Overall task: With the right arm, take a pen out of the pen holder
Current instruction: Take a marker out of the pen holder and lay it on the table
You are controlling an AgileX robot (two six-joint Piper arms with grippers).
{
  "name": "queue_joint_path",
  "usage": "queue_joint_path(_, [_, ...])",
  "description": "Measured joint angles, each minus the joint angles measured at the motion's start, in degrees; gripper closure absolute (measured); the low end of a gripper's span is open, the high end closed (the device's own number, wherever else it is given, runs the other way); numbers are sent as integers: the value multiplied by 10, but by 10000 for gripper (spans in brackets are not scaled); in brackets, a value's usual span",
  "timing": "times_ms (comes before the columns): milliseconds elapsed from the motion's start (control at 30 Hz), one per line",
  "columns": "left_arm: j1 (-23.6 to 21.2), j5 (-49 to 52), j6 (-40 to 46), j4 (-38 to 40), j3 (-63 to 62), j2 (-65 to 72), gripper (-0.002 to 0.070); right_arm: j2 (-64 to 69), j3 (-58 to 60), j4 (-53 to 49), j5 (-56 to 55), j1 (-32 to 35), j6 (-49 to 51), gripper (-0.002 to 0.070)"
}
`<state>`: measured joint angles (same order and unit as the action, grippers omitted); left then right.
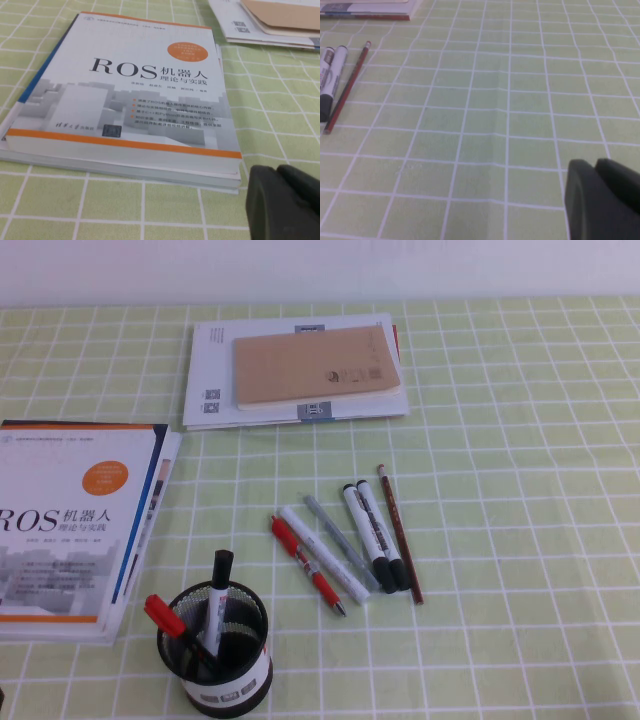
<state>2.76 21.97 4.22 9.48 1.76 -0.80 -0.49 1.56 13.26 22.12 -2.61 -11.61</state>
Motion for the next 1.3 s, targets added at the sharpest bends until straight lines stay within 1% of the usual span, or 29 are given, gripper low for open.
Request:
queue_joint_path(1033, [0, 0, 0, 0, 0, 0, 683, 0, 0, 8, -4, 0, 0, 689])
queue_joint_path(1133, [0, 0, 0, 0, 0, 0, 683, 0, 0, 35, -30, 0, 0, 689])
queue_joint_path(1300, [0, 0, 0, 0, 0, 0, 683, 0, 0, 133, -92, 0, 0, 689])
